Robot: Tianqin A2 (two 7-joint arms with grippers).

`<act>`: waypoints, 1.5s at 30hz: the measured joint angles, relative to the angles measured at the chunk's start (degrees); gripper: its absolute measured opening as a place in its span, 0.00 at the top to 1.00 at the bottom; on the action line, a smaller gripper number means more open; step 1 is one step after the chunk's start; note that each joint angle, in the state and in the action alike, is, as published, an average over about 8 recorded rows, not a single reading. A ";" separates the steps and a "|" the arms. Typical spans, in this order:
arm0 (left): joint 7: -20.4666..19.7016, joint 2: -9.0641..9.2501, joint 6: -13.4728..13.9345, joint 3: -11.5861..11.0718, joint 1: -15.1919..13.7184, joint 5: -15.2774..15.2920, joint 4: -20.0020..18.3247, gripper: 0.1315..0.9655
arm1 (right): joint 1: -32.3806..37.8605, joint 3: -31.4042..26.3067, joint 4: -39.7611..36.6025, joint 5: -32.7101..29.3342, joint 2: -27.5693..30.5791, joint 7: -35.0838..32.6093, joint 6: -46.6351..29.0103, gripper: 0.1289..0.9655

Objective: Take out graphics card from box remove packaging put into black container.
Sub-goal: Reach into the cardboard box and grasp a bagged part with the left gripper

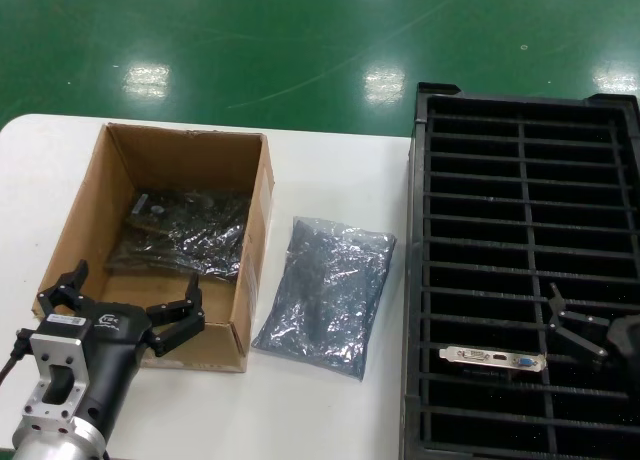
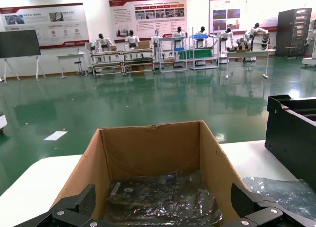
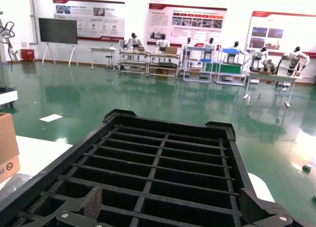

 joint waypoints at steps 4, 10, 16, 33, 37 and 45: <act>0.00 0.00 0.00 0.00 0.00 0.00 0.00 0.00 | 0.00 0.00 0.00 0.00 0.00 0.00 0.00 0.00; 0.00 0.00 0.00 0.00 0.00 0.00 0.00 0.00 | 0.00 0.00 0.00 0.00 0.00 0.00 0.00 0.00; 5.60 0.64 3.64 -1.35 -0.85 1.34 -0.38 0.00 | 0.00 0.00 0.00 0.00 0.00 0.00 0.00 0.00; 22.63 -15.20 18.93 10.68 -24.63 24.23 11.33 0.00 | 0.00 0.00 0.00 0.00 0.00 0.00 0.00 0.00; 25.78 -15.78 23.27 14.88 -32.90 28.60 20.21 0.00 | 0.00 0.00 0.00 0.00 0.00 0.00 0.00 0.00; 34.72 -11.22 28.98 22.76 -48.27 32.44 41.37 0.00 | 0.00 0.00 0.00 0.00 0.00 0.01 0.00 0.00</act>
